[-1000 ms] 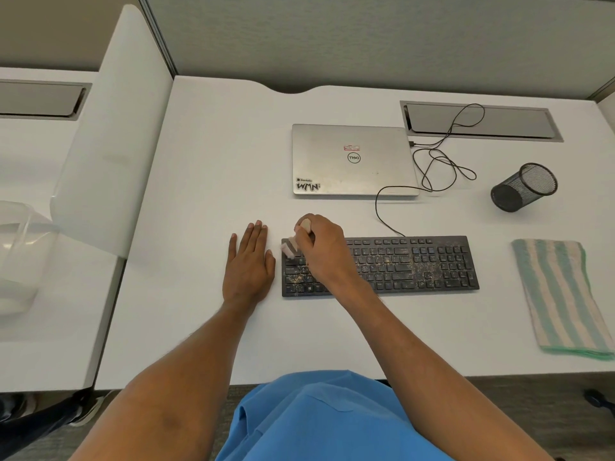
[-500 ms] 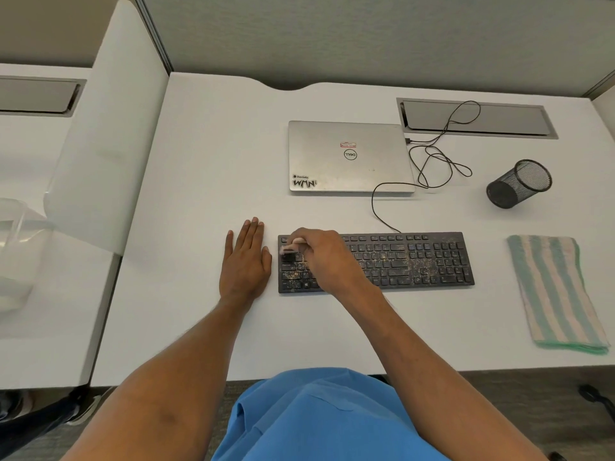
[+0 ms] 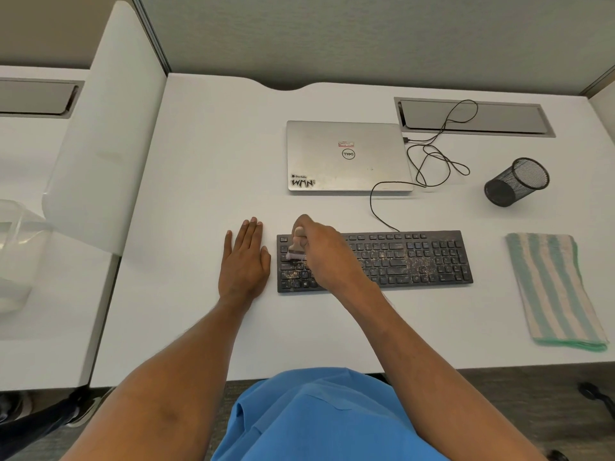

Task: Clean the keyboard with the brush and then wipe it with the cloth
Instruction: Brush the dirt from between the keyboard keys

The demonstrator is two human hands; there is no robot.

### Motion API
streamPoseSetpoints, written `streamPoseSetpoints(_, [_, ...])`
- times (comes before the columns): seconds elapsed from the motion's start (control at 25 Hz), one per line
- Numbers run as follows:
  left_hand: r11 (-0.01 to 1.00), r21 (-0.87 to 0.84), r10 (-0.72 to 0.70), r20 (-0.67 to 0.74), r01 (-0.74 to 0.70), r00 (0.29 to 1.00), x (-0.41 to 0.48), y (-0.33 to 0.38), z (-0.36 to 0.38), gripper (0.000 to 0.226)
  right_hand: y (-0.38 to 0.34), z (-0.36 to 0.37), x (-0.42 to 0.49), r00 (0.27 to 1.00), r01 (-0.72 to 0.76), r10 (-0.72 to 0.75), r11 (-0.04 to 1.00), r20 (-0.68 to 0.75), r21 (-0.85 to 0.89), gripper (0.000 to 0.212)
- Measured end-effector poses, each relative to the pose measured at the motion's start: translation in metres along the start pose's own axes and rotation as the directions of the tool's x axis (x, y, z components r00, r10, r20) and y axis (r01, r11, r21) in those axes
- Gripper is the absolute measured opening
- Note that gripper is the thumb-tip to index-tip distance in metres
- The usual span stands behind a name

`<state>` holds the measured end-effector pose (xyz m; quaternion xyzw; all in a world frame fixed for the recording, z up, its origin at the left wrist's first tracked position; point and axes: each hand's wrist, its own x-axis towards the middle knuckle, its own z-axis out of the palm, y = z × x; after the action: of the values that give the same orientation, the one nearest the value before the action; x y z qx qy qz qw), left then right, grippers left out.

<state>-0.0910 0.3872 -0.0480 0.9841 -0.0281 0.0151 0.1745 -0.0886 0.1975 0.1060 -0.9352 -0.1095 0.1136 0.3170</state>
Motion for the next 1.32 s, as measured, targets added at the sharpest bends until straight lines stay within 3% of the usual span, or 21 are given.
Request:
streamPoseSetpoints(0.12, [1.0,0.005,0.0,0.002,0.0,1.0,0.0,0.0,0.0,0.064,-0.007,0.0,0.004,0.996,0.023,-0.023,1.0,-0.09,-0.002,0.018])
streamPoseSetpoints(0.28, [1.0,0.012,0.005,0.014,-0.005,1.0,0.001,0.0,-0.001,0.064,-0.008,0.014,0.008,0.998,0.066,-0.065,0.996,-0.013,0.068,0.015])
streamPoseSetpoints(0.56, [1.0,0.007,0.003,0.006,-0.003,1.0,0.001,0.0,-0.001,0.064,-0.005,0.005,0.005,0.997,0.063,-0.07,0.986,-0.043,-0.156,0.026])
streamPoseSetpoints(0.76, [1.0,0.008,0.002,0.008,-0.002,1.0,0.001,-0.001,0.0,0.064,-0.008,0.013,0.011,0.999,0.042,-0.042,0.999,-0.031,0.019,0.016])
streamPoseSetpoints(0.92, [1.0,0.005,0.008,-0.001,-0.008,1.0,0.0,-0.001,0.001,0.063,0.0,0.012,0.012,1.0,0.027,-0.028,1.0,-0.011,-0.013,0.015])
streamPoseSetpoints(1.04, [1.0,-0.007,0.007,-0.009,-0.007,1.0,0.0,-0.001,0.0,0.063,0.005,0.011,0.016,0.995,0.014,-0.015,1.0,-0.098,-0.007,0.012])
streamPoseSetpoints(1.16, [1.0,-0.013,0.008,-0.011,-0.008,1.0,0.0,0.0,0.0,0.063,0.003,0.008,0.017,0.962,-0.013,0.071,0.976,-0.265,0.217,0.016])
streamPoseSetpoints(1.32, [1.0,-0.015,0.006,-0.016,-0.006,1.0,0.0,-0.001,0.0,0.063,-0.005,0.008,0.01,0.951,-0.053,0.139,0.953,-0.277,0.298,0.017])
